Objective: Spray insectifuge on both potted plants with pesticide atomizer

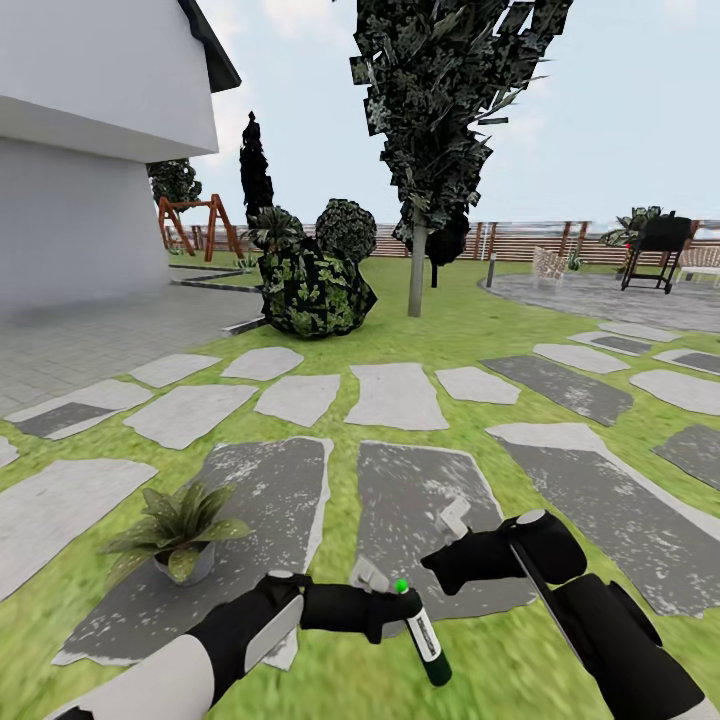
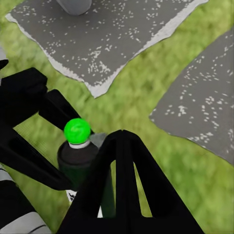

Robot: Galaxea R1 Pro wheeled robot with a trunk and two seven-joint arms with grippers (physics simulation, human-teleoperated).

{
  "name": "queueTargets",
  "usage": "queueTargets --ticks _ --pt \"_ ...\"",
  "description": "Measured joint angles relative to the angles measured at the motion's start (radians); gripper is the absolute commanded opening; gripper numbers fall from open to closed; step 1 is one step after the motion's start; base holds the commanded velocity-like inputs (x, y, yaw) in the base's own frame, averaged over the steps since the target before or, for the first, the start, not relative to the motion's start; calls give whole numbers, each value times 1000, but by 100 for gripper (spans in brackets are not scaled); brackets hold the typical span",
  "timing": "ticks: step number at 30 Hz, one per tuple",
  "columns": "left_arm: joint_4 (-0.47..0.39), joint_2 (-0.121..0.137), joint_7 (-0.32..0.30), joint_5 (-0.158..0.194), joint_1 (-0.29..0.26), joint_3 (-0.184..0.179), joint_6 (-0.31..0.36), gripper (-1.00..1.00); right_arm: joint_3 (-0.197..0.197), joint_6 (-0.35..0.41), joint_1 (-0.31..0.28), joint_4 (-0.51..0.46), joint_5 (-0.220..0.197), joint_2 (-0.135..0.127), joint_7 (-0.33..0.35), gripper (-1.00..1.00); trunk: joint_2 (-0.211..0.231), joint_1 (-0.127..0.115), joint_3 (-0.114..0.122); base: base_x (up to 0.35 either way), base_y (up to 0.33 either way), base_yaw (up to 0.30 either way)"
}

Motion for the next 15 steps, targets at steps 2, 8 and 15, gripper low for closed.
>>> queueTargets --ticks 2,8,15 --pt "-6 -2 1 0 0 -1 0 -100 1 0 0 0 0 0 0 -100 0 0 0 0 0 0" --pt "-11 -10 2 0 1 -1 5 -100 2 0 0 0 0 4 0 -100 0 0 0 0 0 0" --pt "-12 -14 4 0 0 -1 12 -100 6 0 0 0 -1 8 0 -100 0 0 0 0 0 0"
